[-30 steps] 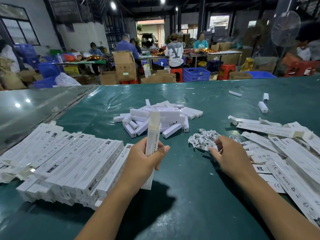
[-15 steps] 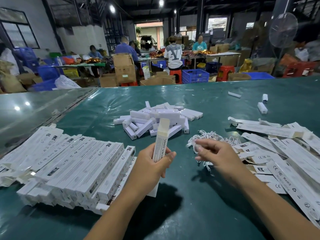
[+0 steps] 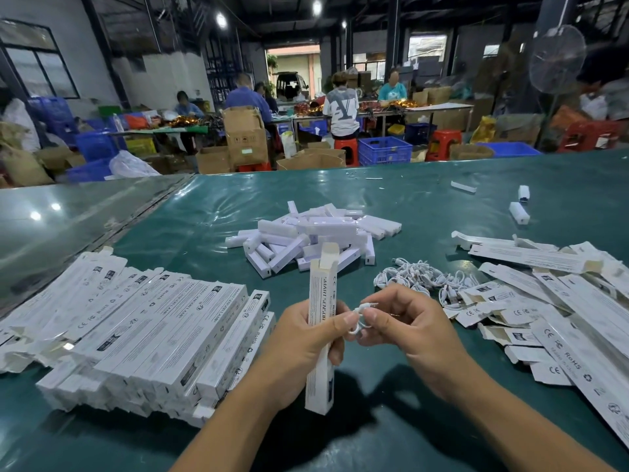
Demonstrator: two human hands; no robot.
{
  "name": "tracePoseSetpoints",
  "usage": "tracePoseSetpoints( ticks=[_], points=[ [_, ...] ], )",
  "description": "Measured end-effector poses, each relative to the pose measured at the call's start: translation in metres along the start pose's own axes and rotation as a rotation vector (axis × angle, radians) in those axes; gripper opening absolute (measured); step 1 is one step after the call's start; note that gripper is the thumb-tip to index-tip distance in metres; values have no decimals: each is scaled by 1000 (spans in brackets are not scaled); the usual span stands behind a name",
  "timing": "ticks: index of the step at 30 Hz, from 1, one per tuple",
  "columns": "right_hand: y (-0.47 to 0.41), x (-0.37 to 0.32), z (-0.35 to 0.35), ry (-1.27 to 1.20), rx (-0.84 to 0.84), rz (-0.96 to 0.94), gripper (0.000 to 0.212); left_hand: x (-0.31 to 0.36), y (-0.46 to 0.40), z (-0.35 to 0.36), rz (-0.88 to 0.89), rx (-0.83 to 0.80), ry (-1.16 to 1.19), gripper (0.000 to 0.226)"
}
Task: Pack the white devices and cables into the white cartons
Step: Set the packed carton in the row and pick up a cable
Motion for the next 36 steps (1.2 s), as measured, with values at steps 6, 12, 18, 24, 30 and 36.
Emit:
tracePoseSetpoints(
  ticks=[6,12,18,24,30,36],
  points=[
    [4,-6,9,2,-37,-14,26,-2,0,5,5,109,191,20],
    [5,-7,11,64,-45,-66,24,-2,-2,5,84,134,64,41],
    [-3,-28,-2,94,144,-172,16,0,0,-3,221,323,-441,49],
    [1,-57,-4,421,103,-425,15,-2,2,1,311,254,-749,38],
    [0,-53,-3,651,20,-429,17,0,2,1,314,251,-682,36],
    [0,-49,0,639,-50,-426,20,0,3,4,334,234,-769,31]
  ],
)
Point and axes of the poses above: each hand's wrist, its own y-axis away from the middle knuckle, its own z-axis out of the palm, x = y × z, the point moved 2 cm from there along -y, towards the middle knuckle, and after that the axes turned 7 degrees about -z, right-handed, at the moved point
